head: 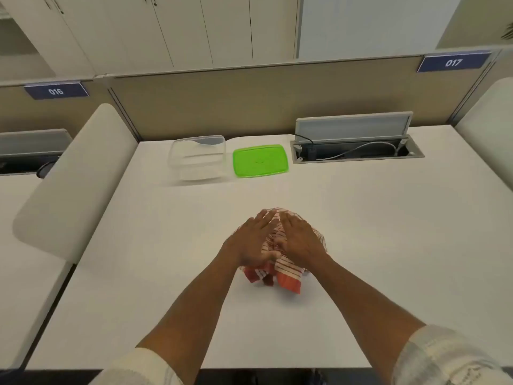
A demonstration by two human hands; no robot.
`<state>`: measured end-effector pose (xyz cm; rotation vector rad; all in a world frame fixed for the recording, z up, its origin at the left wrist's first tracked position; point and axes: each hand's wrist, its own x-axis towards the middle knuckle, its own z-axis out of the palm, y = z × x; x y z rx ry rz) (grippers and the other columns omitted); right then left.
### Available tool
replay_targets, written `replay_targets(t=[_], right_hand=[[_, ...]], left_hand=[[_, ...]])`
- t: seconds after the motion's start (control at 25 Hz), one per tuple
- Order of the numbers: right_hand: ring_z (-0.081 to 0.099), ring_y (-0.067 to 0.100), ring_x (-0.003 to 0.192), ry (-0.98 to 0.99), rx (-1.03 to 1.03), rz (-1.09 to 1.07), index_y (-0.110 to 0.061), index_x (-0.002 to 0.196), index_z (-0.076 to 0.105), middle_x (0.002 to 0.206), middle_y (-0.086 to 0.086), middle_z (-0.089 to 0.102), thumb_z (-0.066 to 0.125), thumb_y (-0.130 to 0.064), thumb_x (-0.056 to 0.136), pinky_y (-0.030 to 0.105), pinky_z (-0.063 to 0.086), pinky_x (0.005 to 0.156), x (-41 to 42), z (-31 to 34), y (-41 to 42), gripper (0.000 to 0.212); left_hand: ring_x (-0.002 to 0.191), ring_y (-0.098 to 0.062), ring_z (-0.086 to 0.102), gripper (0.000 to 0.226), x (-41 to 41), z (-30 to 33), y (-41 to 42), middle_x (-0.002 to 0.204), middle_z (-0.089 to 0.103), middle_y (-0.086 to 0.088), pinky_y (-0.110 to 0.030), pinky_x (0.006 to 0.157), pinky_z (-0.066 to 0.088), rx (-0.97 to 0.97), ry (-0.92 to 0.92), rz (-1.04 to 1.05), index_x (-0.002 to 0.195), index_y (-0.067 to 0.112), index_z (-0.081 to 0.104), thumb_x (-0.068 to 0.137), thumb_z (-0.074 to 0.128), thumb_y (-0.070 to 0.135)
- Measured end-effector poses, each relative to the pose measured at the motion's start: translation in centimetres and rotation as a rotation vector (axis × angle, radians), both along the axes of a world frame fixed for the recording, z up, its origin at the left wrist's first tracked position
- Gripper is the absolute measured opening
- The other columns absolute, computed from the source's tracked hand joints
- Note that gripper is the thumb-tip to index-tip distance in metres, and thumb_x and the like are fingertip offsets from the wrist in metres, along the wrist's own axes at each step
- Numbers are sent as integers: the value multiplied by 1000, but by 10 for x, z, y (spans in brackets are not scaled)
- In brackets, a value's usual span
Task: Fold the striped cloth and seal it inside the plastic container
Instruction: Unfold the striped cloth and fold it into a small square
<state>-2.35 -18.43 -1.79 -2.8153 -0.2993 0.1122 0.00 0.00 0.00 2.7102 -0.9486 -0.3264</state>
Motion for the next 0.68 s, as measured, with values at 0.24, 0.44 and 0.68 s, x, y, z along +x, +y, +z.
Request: replay_targets(t=[0.24,0.44,0.68], right_hand=[[21,26,146,58,-16,4,-13,153,11,160,10,21,41,-53,95,42,16,119,-18,-14,-6,76],[16,25,147,57,0,39,-16,153,9,161,8,16,41,-56,93,39,12,119,-24,-15,-15,79],[20,25,146,31,134,13,-13,152,15,159,11,23,48,-62,88,41,16,119,-25,-4,-8,87]], left_hand=[[150,-19,-16,118,-18,-18,11,164,-14,2,-40,120,-6,164,-4,-120,155,23,-9,72,57,75],[150,-18,-15,100,-17,-16,9,164,-14,0,-38,121,-3,223,-3,-112,156,21,-8,84,57,48],[142,-23,33,49,-9,1,1,155,38,-2,-38,112,34,82,-146,71,139,20,49,91,53,28]])
